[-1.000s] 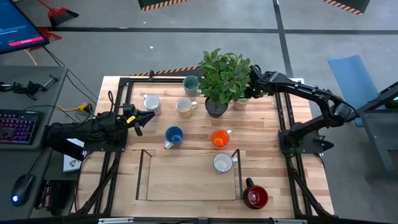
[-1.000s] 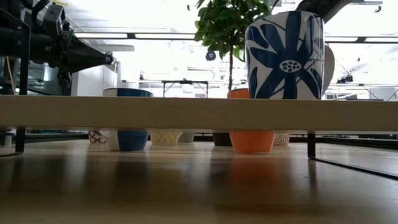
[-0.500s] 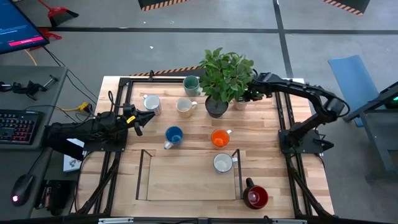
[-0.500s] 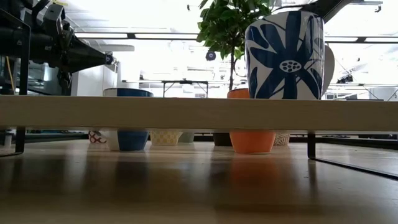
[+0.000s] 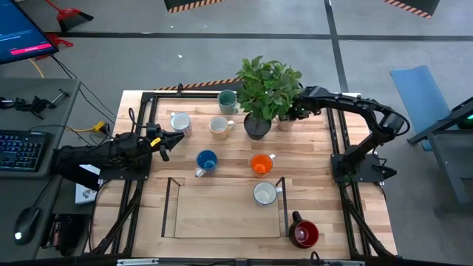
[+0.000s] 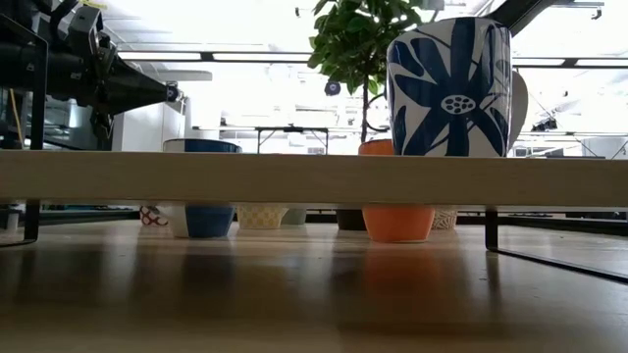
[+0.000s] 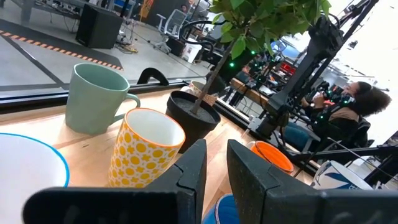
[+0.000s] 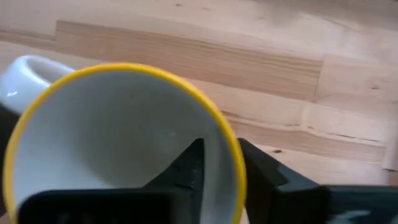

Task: Place coffee mugs
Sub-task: Put the white-orange pattern mug on the shelf

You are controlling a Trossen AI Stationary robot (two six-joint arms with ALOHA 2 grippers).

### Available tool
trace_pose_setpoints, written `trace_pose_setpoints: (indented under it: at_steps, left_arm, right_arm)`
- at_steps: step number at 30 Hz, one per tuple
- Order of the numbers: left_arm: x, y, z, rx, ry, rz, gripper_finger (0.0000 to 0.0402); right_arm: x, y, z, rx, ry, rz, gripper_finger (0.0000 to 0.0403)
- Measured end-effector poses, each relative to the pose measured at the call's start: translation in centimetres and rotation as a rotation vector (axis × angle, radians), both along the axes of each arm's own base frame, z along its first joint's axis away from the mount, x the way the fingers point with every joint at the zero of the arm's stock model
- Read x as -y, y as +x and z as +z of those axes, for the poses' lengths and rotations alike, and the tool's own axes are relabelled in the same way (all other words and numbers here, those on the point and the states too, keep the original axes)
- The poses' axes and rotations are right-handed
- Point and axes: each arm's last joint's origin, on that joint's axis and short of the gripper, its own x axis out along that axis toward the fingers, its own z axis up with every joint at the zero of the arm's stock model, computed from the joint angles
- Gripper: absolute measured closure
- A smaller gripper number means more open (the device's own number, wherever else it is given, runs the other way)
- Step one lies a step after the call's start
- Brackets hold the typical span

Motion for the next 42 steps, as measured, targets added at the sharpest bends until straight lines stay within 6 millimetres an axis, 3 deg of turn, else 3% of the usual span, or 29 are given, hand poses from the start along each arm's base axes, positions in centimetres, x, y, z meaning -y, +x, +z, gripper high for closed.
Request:
trace_pose_setpoints:
  at_steps: [4, 12, 20, 28, 36, 42]
  left_arm:
    - [0.0, 0.0, 0.0, 0.000, 0.000, 0.000, 0.0348]
    - [0.0, 0.0, 0.0, 0.000, 0.000, 0.000, 0.0348]
    - [0.0, 0.0, 0.0, 0.000, 0.000, 0.000, 0.0348]
    - [0.0, 0.0, 0.0, -0.002, 0.002, -0.001, 0.0348]
    - [0.0, 0.0, 0.0, -0.002, 0.002, 0.000, 0.0348]
    - [0.0, 0.0, 0.0, -0.002, 0.002, 0.000, 0.0348]
  right_arm:
    - [0.3, -0.3, 0.0, -0.007, -0.002, 0.008, 0.0394]
    - [0.2, -0.8, 0.4, -0.033, -0.008, 0.008, 0.0399]
    - [-0.9, -4.6, 4.3, -0.082, -0.107, -0.072, 0.0401]
    - [-3.6, -9.9, 9.3, -0.021, -0.242, -0.203, 0.0402]
    - [-8.3, -13.8, 11.7, 0.045, -0.250, -0.214, 0.0402]
    - [-11.2, -15.2, 12.4, 0.155, -0.221, -0.129, 0.0402]
